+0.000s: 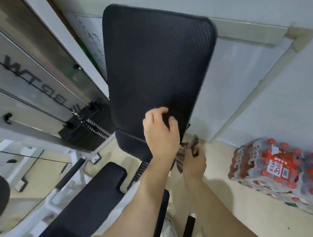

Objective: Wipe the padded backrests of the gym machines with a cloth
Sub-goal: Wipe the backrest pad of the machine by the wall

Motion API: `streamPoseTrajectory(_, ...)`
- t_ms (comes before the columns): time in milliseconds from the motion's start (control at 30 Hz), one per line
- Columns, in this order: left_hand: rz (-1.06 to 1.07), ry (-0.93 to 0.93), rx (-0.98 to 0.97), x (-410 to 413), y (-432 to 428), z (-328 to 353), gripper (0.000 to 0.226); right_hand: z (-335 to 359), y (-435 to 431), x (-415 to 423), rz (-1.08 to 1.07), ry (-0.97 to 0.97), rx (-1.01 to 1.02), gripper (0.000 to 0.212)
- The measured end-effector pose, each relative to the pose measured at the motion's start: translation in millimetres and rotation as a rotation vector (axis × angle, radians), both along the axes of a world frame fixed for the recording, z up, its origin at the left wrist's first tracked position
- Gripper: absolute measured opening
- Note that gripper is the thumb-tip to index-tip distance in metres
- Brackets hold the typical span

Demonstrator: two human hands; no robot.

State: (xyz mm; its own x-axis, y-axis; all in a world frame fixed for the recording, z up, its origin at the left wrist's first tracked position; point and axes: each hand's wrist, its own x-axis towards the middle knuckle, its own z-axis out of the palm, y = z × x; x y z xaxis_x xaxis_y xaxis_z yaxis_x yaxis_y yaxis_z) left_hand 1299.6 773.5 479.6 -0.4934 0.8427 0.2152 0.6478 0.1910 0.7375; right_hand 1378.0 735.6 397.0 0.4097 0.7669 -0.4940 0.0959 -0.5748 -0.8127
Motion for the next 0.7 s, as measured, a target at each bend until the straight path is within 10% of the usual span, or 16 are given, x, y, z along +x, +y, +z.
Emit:
streamPoseTrajectory(100, 0.077, -0.643, -0.436, 8.7, -71.9, -58.4, 0.010, 13.4, -19.4, -1.2, 0.080, 0.189, 0.037, 0.009)
streamPoseTrajectory(233, 0.342, -1.450, -0.349, 10.3, -111.9, -90.8, 0.029, 0.4, -31.2, -13.4, 0.446, 0.414, -0.014, 0.026)
streamPoseTrajectory(367, 0.656, -1.402, -0.143, -7.7, -100.3, -109.3, 0.027, -14.8, -43.4, -15.8, 0.829, 0.118, 0.048, 0.041)
streamPoseTrajectory(533, 0.996, -1.409, 0.012, -86.5, -55.0, -119.8, 0.027, -40.8, -38.8, -22.0, 0.757, -0.031, 0.144, 0.032)
streamPoseTrajectory(700, 0.968, -0.981, 0.120, -154.9, -8.8, -142.0, 0.033, -67.5, -26.3, -38.5, 0.773, -0.021, 0.183, 0.026)
